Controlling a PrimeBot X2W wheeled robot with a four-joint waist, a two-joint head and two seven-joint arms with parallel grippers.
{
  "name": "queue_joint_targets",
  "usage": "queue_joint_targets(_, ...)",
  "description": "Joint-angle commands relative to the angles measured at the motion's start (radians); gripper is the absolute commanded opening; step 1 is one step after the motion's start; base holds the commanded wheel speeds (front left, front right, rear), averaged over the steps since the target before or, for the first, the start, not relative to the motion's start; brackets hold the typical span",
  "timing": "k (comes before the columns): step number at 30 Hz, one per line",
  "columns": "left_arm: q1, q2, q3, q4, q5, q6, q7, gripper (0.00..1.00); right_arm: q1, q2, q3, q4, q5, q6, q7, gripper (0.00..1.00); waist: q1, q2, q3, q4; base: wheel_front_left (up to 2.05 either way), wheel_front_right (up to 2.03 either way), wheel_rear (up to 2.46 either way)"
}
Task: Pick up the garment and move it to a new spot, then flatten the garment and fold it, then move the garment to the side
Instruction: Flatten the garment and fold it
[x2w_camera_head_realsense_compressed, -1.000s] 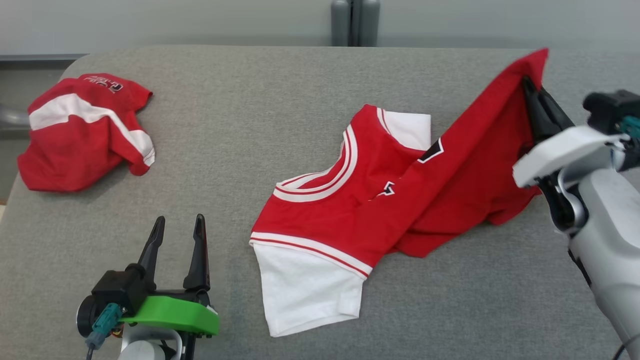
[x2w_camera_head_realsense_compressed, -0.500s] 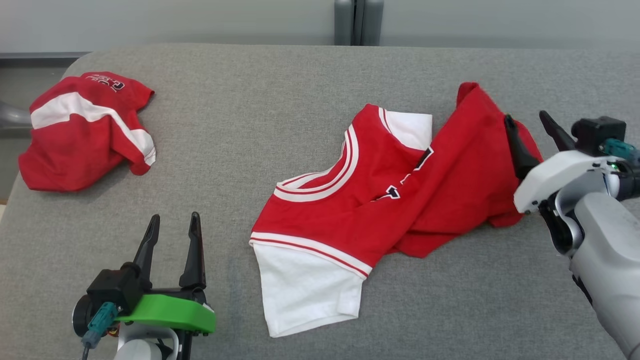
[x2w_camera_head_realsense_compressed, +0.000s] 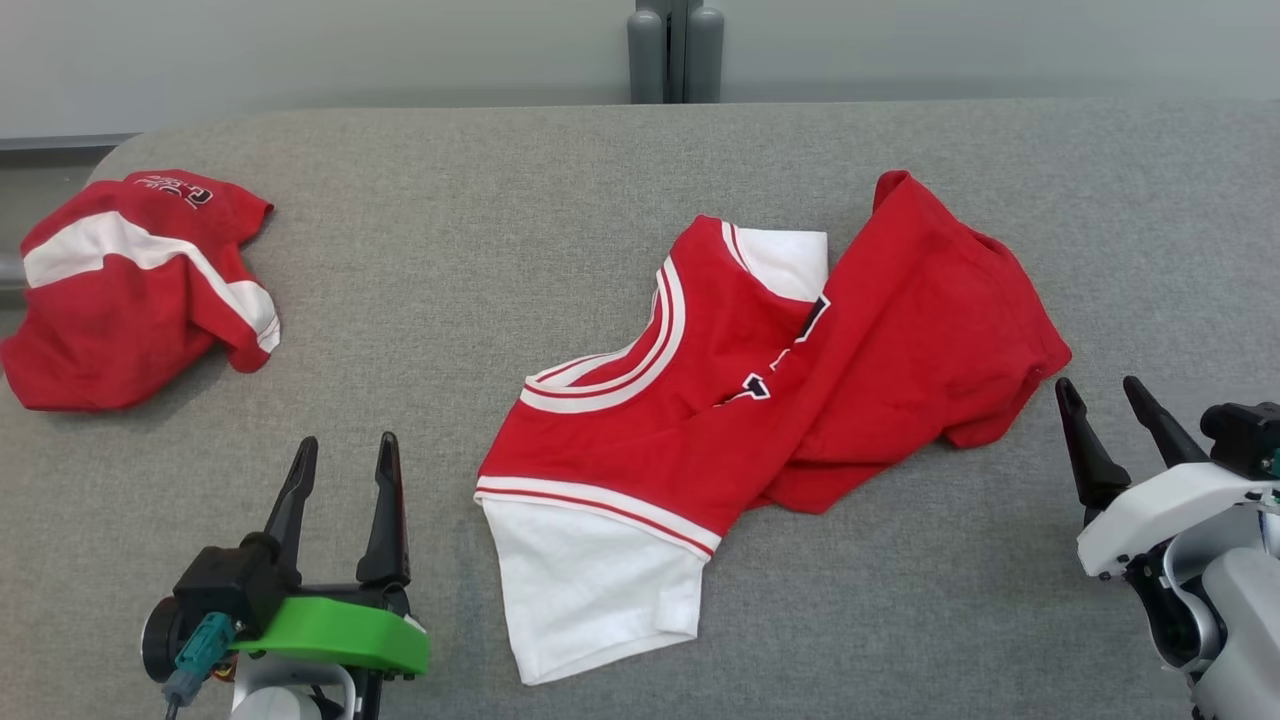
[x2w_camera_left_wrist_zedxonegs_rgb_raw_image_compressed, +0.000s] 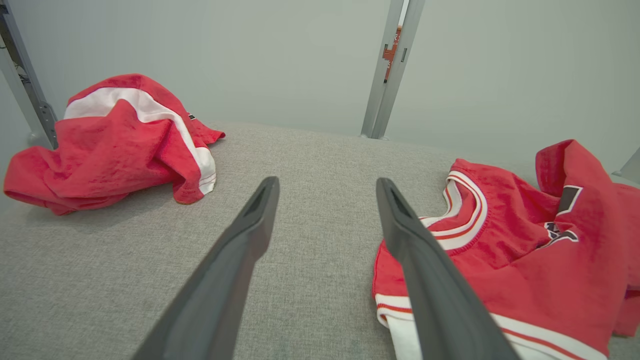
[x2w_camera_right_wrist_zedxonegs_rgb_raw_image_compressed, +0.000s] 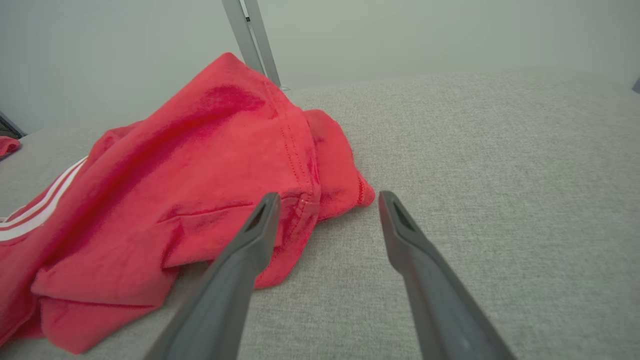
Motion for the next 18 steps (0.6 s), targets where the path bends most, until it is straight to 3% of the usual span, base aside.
queue_joint_targets(1,-0.003,0.002,0.001,-0.001,0.005,-0.004,0.0,1.0,0.002,0.008,-0.003,-0.009,-0.008,-0.001,-0.003,1.0,0.0,0.0,0.005,0.001,0.0,0.0,0.0)
queue_joint_targets(14,-0.022,0.002,-0.008,0.006,0.006,-0.007,0.0,1.0,-0.11,0.026,0.064,0.144,0.018,-0.001,0.004,1.0,0.0,0.0,0.034,0.054,0.0,0.0,0.0)
queue_joint_targets(15,-0.023,0.002,-0.009,0.006,0.006,-0.008,0.0,1.0,-0.117,0.026,0.071,0.168,0.028,-0.001,0.007,0.94,0.0,0.0,0.036,0.058,0.0,0.0,0.0)
queue_joint_targets(17,-0.027,0.002,-0.009,0.005,0.005,-0.009,0.0,1.0,-0.136,0.021,0.089,0.195,0.038,-0.001,0.007,0.67,0.0,0.0,0.042,0.064,0.0,0.0,0.0)
queue_joint_targets(18,-0.028,0.002,-0.01,0.003,0.004,-0.008,0.0,1.0,-0.144,0.022,0.097,0.205,0.045,-0.001,0.007,0.22,0.0,0.0,0.044,0.065,0.0,0.0,0.0)
